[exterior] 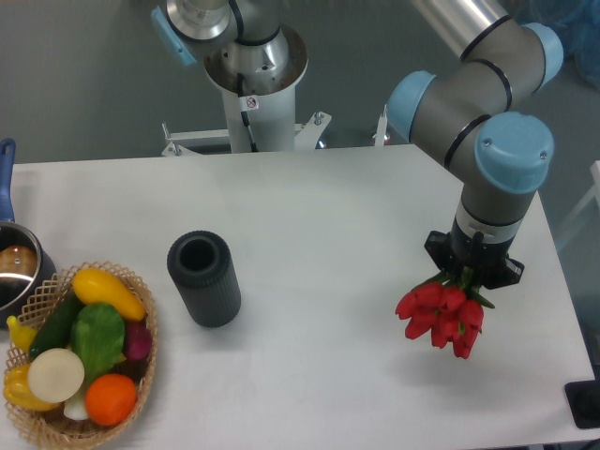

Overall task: Insert the flowers into the vase
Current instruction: 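Hold the red tulip bunch in the gripper and start moving it, then carry the tulips toward the black vase, raising them above it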

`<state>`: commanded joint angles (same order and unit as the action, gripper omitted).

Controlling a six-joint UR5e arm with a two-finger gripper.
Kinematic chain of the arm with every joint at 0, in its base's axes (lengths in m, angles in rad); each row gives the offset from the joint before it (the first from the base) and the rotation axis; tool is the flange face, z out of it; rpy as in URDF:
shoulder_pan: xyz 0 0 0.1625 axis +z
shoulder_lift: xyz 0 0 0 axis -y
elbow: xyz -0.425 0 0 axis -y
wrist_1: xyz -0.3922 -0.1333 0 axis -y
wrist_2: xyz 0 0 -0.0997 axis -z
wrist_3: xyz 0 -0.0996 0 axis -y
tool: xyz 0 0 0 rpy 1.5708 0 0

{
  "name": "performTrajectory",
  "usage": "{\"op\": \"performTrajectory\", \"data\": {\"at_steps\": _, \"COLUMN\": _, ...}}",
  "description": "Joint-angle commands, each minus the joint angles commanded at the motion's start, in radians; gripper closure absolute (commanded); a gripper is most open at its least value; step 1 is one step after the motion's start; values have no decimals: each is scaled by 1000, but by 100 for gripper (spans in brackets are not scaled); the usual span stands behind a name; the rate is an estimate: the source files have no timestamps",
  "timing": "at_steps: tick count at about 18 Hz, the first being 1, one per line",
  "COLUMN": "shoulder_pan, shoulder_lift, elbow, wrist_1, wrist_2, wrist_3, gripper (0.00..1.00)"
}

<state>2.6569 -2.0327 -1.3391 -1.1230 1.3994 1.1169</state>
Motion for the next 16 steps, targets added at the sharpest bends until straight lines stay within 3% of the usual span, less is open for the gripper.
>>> {"op": "performTrajectory", "data": {"at_steps": 5, "shoulder_pan": 0, "shoulder_lift": 98, "elbow": -72, "wrist_1": 139, "wrist_2": -271, "wrist_3": -95, "gripper": 99}}
{"op": "performTrajectory", "data": {"at_steps": 7, "shoulder_pan": -2, "shoulder_lift": 112, "elbow": -98, "wrist_1": 186, "wrist_2": -424, "wrist_3": -115, "gripper": 99}}
{"op": "performTrajectory", "data": {"at_steps": 11, "shoulder_pan": -15, "shoulder_lift": 111, "elbow": -101, "wrist_1": 226, "wrist_2": -627, "wrist_3": -215, "gripper": 99}}
{"op": "performTrajectory", "data": {"at_steps": 16, "shoulder_pan": -51, "shoulder_lift": 109, "elbow": -98, "wrist_1": 296, "wrist_2": -672, "wrist_3": -273, "gripper": 97}}
